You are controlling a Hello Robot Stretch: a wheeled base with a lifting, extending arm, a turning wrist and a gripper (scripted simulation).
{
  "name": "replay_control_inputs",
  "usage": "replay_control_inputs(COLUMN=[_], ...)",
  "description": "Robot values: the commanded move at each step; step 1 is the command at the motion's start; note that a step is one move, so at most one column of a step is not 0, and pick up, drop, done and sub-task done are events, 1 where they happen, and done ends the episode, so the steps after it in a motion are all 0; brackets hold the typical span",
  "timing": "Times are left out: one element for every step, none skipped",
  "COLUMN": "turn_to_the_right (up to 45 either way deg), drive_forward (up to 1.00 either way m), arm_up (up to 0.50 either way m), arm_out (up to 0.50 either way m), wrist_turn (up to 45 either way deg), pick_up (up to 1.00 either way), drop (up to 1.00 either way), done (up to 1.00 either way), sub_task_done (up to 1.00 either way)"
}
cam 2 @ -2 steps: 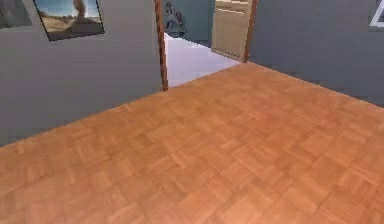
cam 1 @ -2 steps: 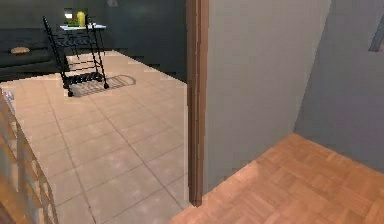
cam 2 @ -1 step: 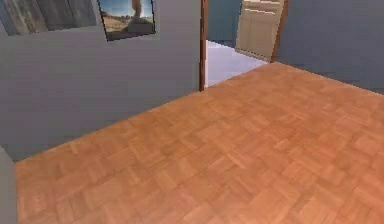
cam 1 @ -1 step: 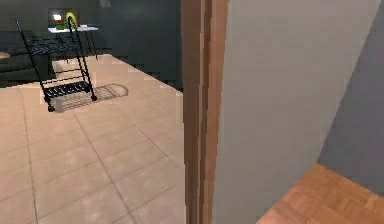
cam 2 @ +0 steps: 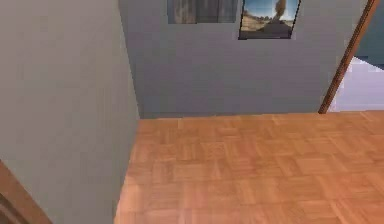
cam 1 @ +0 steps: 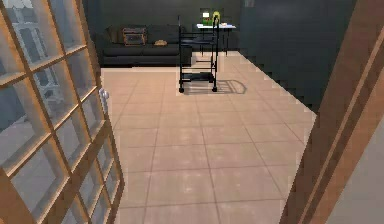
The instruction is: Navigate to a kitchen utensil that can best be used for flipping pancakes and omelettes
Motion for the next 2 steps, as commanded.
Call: replay_control_inputs(turn_to_the_right=[0.0,-6.0], drive_forward=[0.45,0.0], arm_up=[0.0,0.0], arm_out=[0.0,0.0], wrist_turn=[0.0,0.0], pick_up=[0.0,0.0], drop=[0.0,0.0], done=[0.0,0.0], sub_task_done=[0.0,0.0])
